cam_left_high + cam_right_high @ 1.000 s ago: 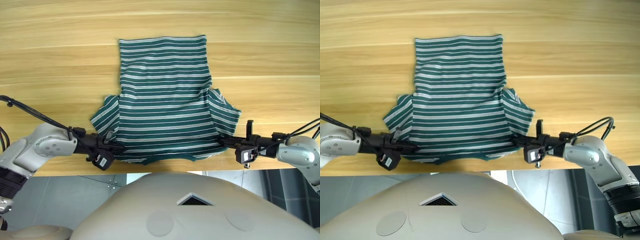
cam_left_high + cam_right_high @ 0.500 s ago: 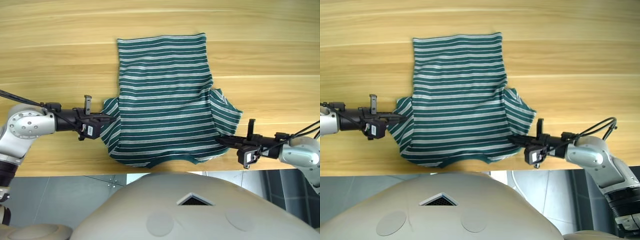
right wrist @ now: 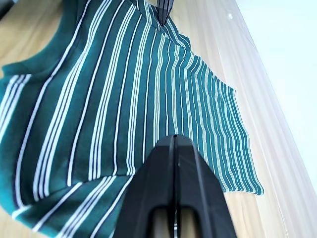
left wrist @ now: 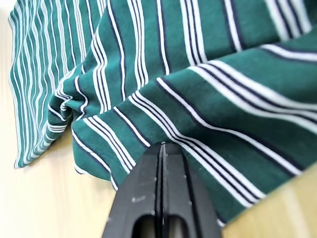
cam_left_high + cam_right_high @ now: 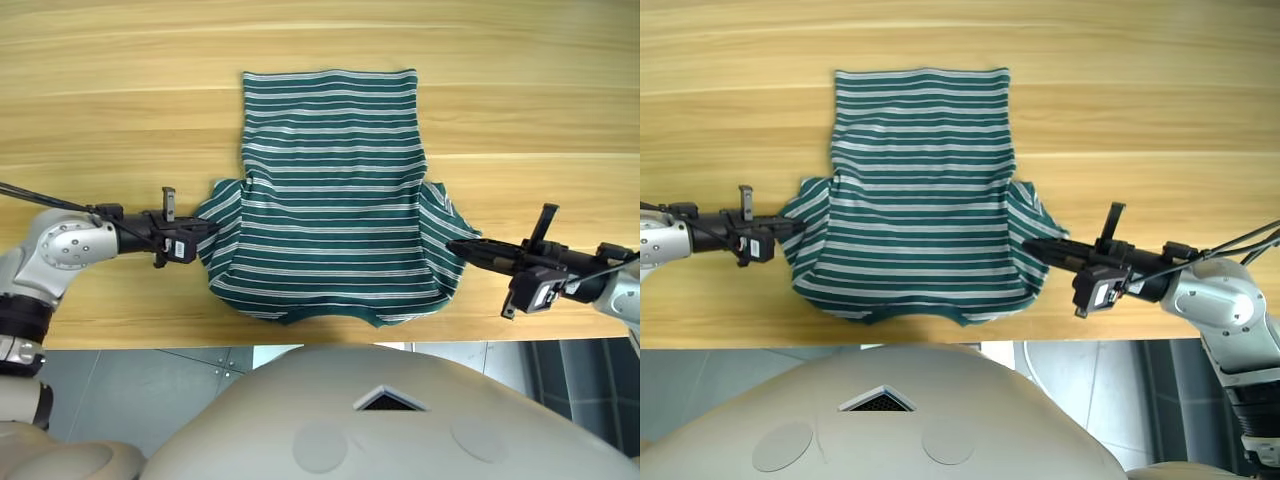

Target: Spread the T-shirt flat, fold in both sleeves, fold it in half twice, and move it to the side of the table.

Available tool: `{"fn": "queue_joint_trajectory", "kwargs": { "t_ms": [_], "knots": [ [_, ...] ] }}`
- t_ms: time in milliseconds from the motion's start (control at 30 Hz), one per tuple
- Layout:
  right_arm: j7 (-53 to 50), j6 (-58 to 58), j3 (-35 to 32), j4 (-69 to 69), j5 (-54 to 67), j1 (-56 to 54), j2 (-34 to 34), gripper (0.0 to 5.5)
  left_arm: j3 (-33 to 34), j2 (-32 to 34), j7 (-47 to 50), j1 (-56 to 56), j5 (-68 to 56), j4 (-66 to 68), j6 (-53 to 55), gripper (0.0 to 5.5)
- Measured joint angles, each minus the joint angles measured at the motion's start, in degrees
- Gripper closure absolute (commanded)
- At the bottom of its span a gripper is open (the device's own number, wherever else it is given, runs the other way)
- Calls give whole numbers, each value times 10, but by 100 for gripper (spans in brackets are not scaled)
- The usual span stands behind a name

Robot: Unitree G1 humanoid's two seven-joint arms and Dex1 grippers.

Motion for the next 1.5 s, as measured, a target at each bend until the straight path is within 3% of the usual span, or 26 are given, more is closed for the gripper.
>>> {"fn": "queue_joint_trajectory", "kwargs": {
  "t_ms": [400,800,1033,1367,1500],
  "knots": [
    [-23,48,22,98,-135,-78,49,550,-3,47,-34,37,-51,-46,9,548],
    [-23,48,30,115,-146,-89,59,550,57,71,-46,39,-62,-62,16,548],
    [-23,48,30,115,-145,-88,59,550,70,81,-95,47,-142,-102,18,451],
    [-23,48,30,111,-145,-86,61,550,124,120,-83,137,-98,-69,9,305],
    [-24,48,30,109,-146,-80,63,550,124,119,-72,145,-72,-64,4,305]
  ]
}}
